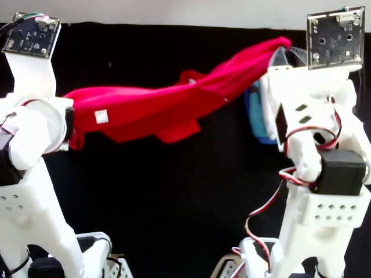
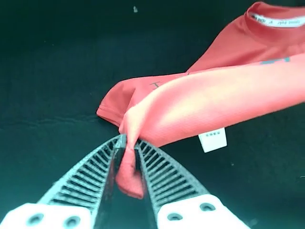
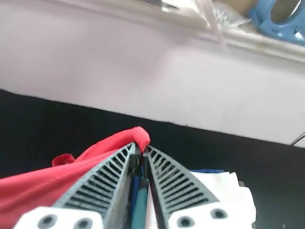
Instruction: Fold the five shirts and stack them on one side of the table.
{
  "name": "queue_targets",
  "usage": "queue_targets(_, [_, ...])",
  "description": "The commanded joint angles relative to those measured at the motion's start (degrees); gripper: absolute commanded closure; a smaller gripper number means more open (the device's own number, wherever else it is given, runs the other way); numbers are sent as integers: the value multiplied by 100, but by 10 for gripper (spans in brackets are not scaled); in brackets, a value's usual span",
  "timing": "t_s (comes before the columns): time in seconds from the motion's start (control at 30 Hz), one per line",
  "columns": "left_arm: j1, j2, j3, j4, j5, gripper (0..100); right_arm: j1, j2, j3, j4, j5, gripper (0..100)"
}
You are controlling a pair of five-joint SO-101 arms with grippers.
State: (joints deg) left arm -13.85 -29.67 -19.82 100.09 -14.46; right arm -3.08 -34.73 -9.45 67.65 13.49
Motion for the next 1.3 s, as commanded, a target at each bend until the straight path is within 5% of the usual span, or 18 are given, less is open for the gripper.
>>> queue_targets(0.0, [215,-4,505,-9,149,991,84,13,171,75,26,994])
queue_targets(0.33, [1007,-4,4365,-1873,352,991,92,-4,2897,-497,26,994])
queue_targets(0.57, [1490,-4,5956,-3209,396,987,92,-1042,4655,-1209,26,994])
queue_targets(0.67, [1578,4,6264,-3437,712,979,92,-1675,5393,-1385,35,994])
queue_targets(0.8, [1560,-4,6396,-3411,756,849,92,-2185,6026,-1429,53,994])
queue_targets(1.03, [1323,-57,5314,-2163,756,808,101,-2325,6290,-1411,62,994])
queue_targets(1.27, [655,268,6105,-3534,448,810,171,-2352,6237,-1393,62,994])
